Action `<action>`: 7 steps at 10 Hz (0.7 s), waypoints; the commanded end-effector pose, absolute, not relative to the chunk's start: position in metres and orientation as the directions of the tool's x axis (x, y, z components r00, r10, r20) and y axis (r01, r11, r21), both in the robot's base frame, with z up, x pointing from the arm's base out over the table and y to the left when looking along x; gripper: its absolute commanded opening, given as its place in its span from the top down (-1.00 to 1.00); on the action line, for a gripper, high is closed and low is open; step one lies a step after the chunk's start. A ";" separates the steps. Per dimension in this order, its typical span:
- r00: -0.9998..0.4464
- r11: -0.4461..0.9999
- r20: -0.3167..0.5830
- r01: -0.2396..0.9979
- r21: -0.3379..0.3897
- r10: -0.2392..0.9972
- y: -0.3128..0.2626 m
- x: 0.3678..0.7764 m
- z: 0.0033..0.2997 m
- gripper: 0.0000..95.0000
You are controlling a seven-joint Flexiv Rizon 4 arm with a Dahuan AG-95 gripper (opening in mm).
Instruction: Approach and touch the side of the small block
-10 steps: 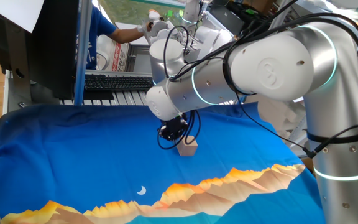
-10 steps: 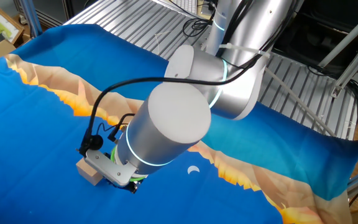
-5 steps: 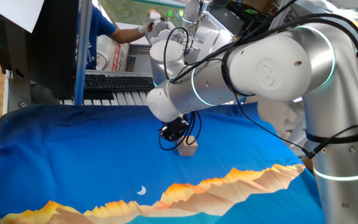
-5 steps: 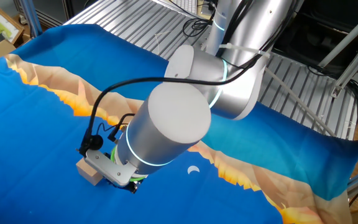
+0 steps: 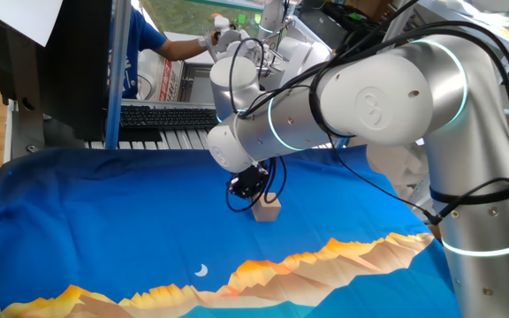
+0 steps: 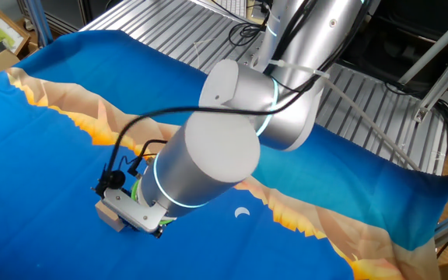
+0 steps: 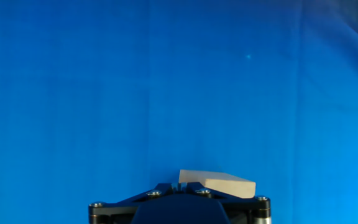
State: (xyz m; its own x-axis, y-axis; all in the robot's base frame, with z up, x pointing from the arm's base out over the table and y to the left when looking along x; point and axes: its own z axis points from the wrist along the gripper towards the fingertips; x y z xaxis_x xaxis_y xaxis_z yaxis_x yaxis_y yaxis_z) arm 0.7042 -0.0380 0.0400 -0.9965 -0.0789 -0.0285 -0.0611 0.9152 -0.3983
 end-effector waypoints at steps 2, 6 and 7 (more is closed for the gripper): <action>-0.996 0.915 -0.034 -0.061 -0.400 -0.081 -0.040 0.705 0.039 1.00; -0.994 0.909 -0.025 -0.089 -0.406 -0.109 -0.048 0.710 0.041 1.00; -0.993 0.908 -0.021 -0.097 -0.407 -0.116 -0.050 0.711 0.042 1.00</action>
